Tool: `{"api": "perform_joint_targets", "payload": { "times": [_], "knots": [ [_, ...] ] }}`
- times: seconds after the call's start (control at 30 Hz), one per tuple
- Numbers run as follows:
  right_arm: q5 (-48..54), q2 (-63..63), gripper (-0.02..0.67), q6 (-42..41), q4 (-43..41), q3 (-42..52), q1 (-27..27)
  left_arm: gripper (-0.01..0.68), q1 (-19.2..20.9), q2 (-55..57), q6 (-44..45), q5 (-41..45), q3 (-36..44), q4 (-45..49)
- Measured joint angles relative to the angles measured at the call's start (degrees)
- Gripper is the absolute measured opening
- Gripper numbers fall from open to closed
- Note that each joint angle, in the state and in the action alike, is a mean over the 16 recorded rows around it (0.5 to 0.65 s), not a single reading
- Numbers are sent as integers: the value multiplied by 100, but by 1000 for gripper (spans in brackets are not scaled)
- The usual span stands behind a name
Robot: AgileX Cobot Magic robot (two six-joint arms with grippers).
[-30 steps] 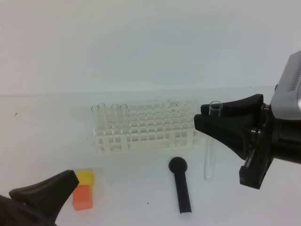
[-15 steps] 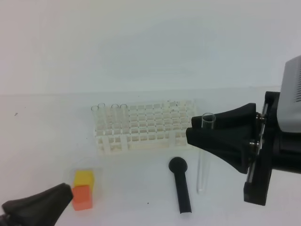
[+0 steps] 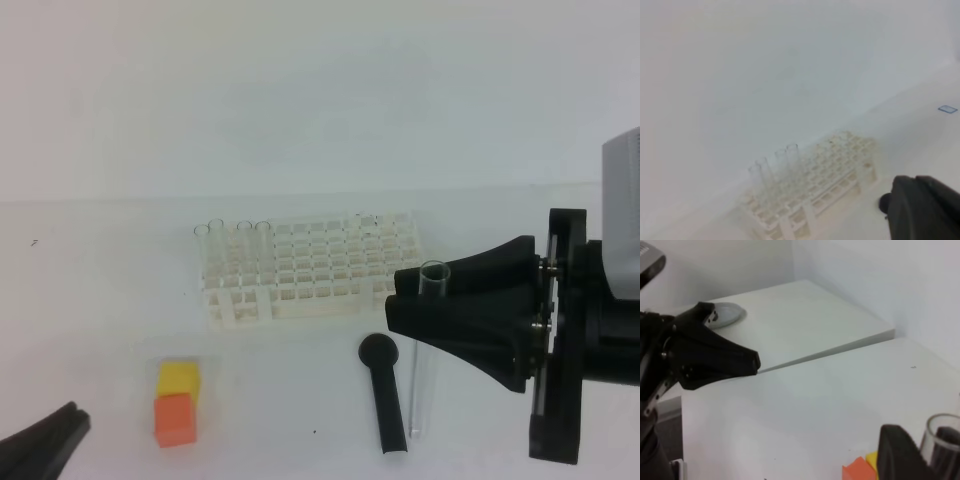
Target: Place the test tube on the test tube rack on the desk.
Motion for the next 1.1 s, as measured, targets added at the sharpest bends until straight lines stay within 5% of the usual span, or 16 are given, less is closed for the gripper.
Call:
{"api": "perform_joint_targets", "payload": {
  "times": [0.53,1.1],
  "knots": [
    [86,0,120,4,0,0,0,-1,0,-249,0,-546,1116,2967],
    [213,0,120,140,0,0,0,-1,242,-600,0,331,1360,3055]
  ]
}}
